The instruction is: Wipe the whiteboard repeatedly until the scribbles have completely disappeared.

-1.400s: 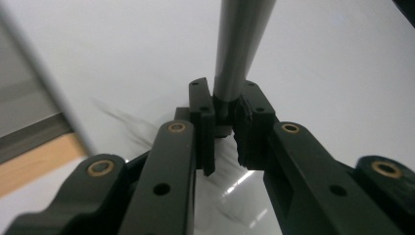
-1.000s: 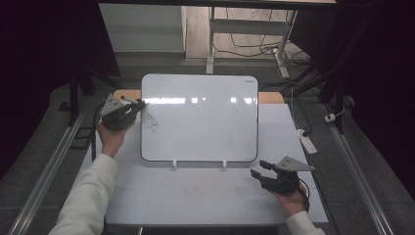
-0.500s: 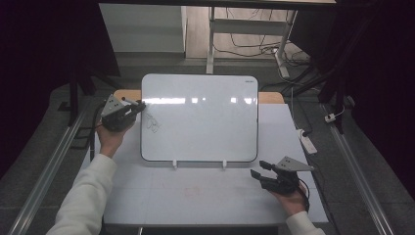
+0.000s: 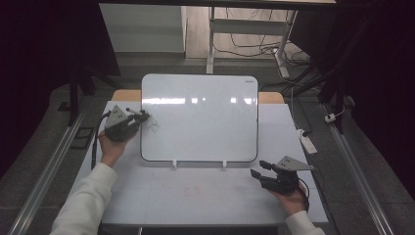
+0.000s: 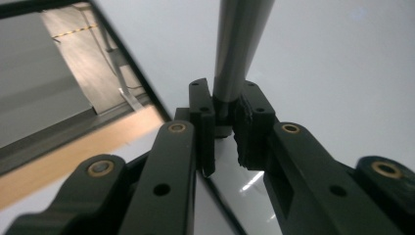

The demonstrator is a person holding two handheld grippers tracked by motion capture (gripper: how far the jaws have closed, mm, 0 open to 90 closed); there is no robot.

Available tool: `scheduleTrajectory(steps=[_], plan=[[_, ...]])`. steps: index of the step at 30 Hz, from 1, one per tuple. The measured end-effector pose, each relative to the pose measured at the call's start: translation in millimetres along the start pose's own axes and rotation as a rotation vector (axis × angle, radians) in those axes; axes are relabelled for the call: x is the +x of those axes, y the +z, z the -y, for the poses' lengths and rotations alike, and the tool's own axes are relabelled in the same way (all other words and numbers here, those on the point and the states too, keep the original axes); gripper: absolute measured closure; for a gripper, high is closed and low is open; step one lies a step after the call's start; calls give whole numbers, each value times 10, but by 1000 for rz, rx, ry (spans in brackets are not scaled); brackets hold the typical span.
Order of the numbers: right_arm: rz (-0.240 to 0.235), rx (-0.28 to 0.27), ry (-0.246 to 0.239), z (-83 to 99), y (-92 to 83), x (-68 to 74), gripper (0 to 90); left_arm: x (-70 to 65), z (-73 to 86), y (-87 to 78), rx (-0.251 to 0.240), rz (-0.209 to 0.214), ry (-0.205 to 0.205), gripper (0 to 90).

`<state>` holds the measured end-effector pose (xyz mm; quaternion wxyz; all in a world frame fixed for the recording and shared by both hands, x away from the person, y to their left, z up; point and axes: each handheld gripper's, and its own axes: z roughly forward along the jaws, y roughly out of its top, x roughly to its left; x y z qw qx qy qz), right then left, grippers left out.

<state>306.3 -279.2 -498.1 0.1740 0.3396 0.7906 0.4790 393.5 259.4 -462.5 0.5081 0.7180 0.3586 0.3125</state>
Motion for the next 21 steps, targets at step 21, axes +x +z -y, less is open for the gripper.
scheduleTrajectory(steps=[21], plan=[[-15,-4,-7,-12,13,31,458,-40,4,4,28,2,15,782]])
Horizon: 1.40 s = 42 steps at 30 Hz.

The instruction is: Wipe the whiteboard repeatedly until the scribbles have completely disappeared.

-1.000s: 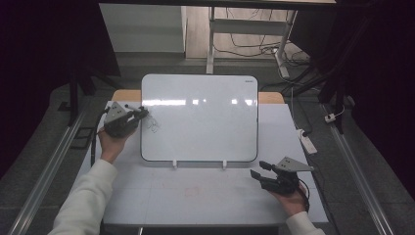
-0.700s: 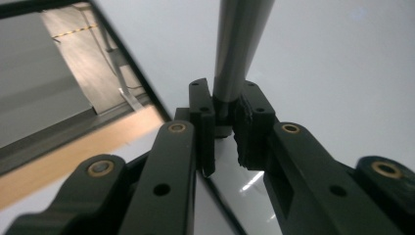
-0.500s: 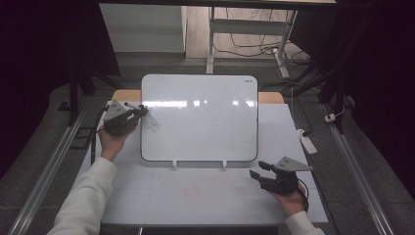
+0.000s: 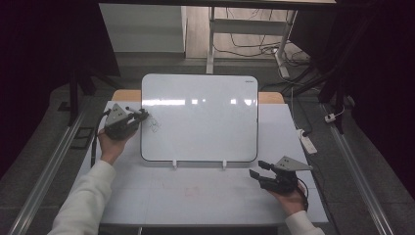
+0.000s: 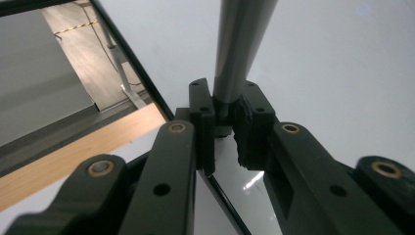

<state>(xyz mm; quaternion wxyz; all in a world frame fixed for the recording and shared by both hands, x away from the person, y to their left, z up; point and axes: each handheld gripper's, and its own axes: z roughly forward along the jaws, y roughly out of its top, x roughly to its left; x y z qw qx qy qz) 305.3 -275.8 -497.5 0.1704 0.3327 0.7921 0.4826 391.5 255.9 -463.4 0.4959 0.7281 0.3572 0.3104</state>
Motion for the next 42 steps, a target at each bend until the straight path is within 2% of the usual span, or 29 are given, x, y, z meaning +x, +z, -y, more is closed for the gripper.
scheduleTrajectory(steps=[3,7,10,13,15,16,20,29,31,35,38,40,42], plan=[[-6,1,1,10,0,3,458,-84,57,-29,5,12,12,782],[-7,-1,2,14,-15,-5,458,-272,298,-143,38,54,47,782],[-3,-3,4,9,-24,-13,458,-309,384,-220,49,49,74,782],[0,-3,2,3,-17,-14,457,-200,316,-209,40,21,57,781],[-1,-2,1,1,-13,-8,457,-130,238,-169,27,17,32,782],[-1,-1,0,-1,-12,-3,457,-123,201,-142,27,16,33,782],[-2,-4,-1,-3,-23,3,457,-200,193,-111,31,19,50,782],[0,-8,-1,-7,-44,-4,457,-213,194,-122,44,18,53,782],[3,-10,0,-10,-55,-6,457,-230,228,-160,58,22,63,782],[8,-16,3,-8,-73,-21,457,-239,321,-208,54,35,47,782],[11,-15,5,-8,-70,-27,457,-171,196,-138,44,14,53,782],[10,-16,4,-13,-65,-21,457,-63,24,-55,29,-14,33,782],[9,-16,0,-23,-62,-9,456,-26,-58,4,29,-20,24,782]])
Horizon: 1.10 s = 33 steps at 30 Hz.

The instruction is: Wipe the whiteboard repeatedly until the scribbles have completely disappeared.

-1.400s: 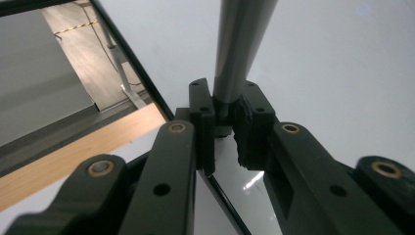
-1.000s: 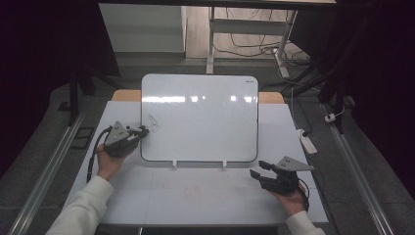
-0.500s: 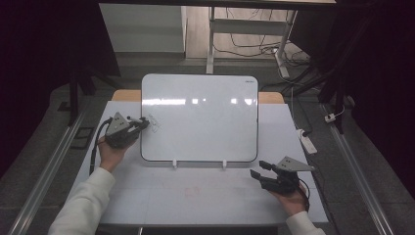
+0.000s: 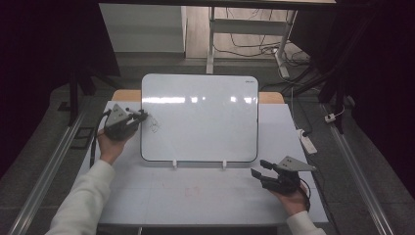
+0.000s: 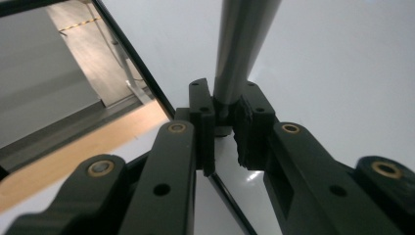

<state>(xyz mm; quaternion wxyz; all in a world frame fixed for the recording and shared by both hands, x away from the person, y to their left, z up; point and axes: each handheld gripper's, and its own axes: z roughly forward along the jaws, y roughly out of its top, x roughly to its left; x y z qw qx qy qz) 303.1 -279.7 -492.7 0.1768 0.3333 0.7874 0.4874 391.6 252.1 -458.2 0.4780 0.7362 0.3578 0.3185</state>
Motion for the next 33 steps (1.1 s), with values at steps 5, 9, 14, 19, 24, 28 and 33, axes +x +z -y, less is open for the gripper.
scheduleTrajectory(steps=[5,9,14,19,24,28,33], plan=[[-6,-4,-1,2,-6,7,456,-192,108,-11,14,58,26,782],[-5,6,3,23,15,-11,456,-179,98,-20,9,38,35,782],[-4,3,-1,7,17,0,456,60,-46,12,-8,4,-45,782],[-6,5,3,15,15,-7,456,-275,113,42,12,80,37,782],[-4,10,3,30,25,-10,456,-98,37,8,-3,26,2,782],[-1,-1,5,12,-1,-11,456,-99,30,29,6,40,-9,782],[-4,4,7,27,5,-20,456,-464,172,60,32,119,60,782]])
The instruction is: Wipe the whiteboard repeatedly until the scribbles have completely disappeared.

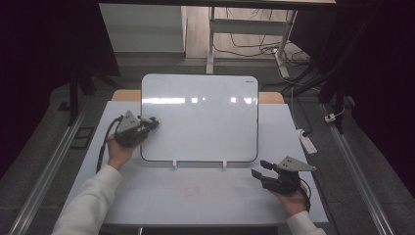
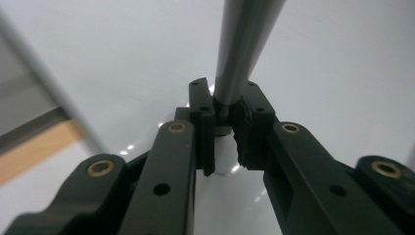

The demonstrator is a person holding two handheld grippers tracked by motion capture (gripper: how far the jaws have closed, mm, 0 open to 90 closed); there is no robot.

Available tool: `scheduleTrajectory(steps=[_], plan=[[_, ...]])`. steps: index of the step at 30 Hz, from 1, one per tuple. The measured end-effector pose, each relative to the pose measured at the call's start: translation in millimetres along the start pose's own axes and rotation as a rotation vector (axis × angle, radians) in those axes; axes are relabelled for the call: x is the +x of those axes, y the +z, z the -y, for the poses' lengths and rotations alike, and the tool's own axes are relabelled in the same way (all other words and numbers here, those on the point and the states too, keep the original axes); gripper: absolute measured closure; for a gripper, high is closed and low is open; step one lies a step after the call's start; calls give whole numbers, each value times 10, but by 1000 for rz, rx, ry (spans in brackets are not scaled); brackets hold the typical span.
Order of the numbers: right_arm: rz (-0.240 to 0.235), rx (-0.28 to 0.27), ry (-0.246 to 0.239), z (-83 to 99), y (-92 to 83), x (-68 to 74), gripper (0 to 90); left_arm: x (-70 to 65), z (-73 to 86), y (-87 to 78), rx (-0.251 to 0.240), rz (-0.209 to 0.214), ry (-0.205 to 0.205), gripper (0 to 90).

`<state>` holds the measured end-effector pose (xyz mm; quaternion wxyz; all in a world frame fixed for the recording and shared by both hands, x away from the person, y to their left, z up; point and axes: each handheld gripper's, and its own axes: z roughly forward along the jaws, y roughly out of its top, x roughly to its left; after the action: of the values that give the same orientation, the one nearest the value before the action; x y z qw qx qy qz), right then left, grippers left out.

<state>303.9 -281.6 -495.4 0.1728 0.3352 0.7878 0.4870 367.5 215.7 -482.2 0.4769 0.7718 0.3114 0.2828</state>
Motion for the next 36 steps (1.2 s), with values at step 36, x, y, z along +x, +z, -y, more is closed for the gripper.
scheduleTrajectory(steps=[36], plan=[[-3,1,-10,-16,12,42,455,-8,-13,7,-1,0,-26,782]])
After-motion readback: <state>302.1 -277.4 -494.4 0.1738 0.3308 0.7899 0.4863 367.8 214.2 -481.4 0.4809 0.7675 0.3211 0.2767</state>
